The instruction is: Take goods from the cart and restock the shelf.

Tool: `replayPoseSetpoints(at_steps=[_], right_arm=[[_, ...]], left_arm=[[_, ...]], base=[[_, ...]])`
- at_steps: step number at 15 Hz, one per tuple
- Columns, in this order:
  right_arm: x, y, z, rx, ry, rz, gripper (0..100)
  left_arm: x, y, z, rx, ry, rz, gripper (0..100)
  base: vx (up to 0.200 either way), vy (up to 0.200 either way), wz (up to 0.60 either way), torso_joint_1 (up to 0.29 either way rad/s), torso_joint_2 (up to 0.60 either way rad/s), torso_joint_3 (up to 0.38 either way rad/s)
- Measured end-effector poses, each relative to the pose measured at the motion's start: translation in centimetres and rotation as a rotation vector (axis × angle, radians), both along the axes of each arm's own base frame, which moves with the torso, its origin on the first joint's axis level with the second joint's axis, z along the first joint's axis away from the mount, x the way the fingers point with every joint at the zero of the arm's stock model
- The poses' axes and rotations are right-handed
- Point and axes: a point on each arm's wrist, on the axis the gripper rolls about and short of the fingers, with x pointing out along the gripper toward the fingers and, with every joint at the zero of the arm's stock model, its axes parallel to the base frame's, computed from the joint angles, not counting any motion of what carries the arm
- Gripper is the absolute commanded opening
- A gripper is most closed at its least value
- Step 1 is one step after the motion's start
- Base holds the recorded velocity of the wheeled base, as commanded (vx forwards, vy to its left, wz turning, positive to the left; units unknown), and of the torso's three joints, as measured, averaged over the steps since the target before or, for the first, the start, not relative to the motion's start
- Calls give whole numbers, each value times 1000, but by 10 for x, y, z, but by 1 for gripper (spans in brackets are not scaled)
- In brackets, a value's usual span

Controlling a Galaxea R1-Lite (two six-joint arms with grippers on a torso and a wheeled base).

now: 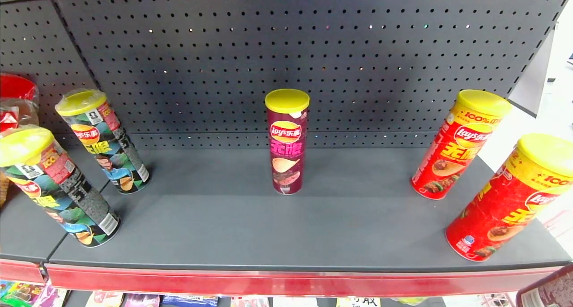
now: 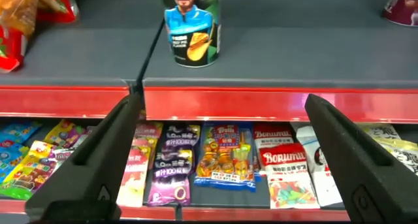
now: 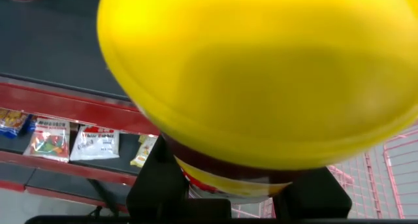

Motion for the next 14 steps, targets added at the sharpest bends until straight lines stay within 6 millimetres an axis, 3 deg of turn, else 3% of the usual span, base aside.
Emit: replayPoseSetpoints(at_steps=[3, 12, 14], right_arm=[[-9, -1, -3, 25, -46, -2, 0], [-23, -4, -14, 19, -112, 7, 0], [-25, -2, -16, 41, -114, 102, 0]], left_arm=[[0, 0, 0, 0, 0, 0, 100], [1, 0, 0, 8, 11, -12, 100], [0, -1, 6, 24, -2, -59, 100]], base=[[-200, 0, 0, 5, 1, -2], [0, 0, 0, 0, 0, 0], [0, 0, 0, 0, 0, 0]])
